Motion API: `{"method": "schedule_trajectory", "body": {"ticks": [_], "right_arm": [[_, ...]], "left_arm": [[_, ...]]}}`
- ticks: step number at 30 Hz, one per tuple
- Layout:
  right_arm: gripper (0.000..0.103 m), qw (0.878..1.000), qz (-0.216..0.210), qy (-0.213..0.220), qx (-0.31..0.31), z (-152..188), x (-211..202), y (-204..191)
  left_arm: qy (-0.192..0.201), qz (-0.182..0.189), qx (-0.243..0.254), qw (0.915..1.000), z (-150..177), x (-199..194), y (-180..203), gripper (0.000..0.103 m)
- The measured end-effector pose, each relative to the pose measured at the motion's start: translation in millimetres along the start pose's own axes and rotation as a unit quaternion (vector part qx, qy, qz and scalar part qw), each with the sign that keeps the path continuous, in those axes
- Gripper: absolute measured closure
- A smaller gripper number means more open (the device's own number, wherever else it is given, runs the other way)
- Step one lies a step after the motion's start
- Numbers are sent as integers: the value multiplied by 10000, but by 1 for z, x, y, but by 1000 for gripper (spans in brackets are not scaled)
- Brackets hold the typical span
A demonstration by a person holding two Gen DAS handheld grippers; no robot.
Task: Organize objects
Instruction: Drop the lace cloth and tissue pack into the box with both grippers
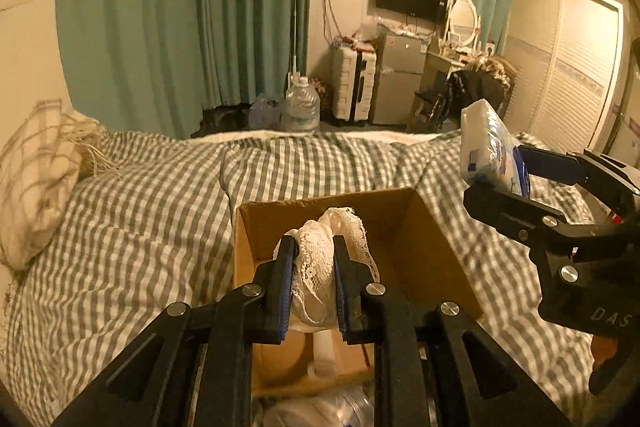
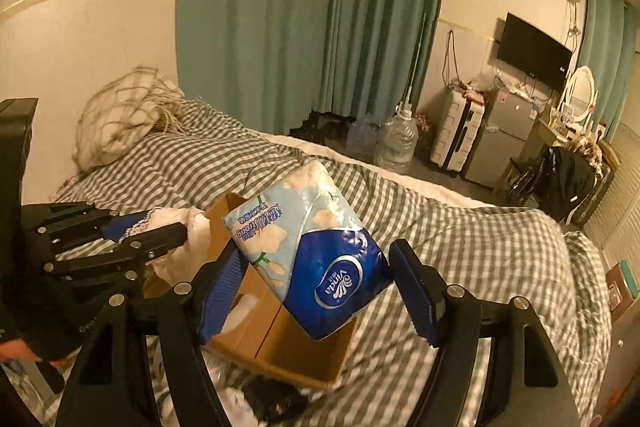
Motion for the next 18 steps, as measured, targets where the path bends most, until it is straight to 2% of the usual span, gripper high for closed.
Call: {"method": "schedule_trajectory", "body": {"ticks": [6,8,10,11,12,13,17,18], "right_arm": [[34,9993,-70,-338,127,6,56,4],[33,9991,-100,-384,147,11,65,5],[28,9989,-119,-391,214,13,70,9],[24,9989,-96,-357,276,13,69,12],[13,9989,-60,-290,352,13,64,19],[6,9989,-44,-203,409,13,58,21],[6,9982,-41,68,598,13,19,31],[6,9981,-10,106,607,15,10,32]], "left_arm": [[-252,53,1,9997,11,42,-4,85],[-287,111,10,9995,14,47,-2,79],[-329,140,-31,9994,17,48,-4,59],[-306,114,-80,9994,18,46,-4,37],[-263,89,-112,9996,18,43,-4,24],[-196,63,-143,9997,19,37,-4,21],[-123,8,-148,9998,24,13,-5,20],[-75,-43,-147,9999,27,3,-5,17]]}}
Point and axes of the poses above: each gripper's, at about its wrist camera, not at the fingertips, and x roughly the way its jaws point, y to its right, z to its underside, the point moved 7 cm from there along x, roughly the way its jaws point, and after that the axes turned 11 degrees about -y, right-handed, at the moved point
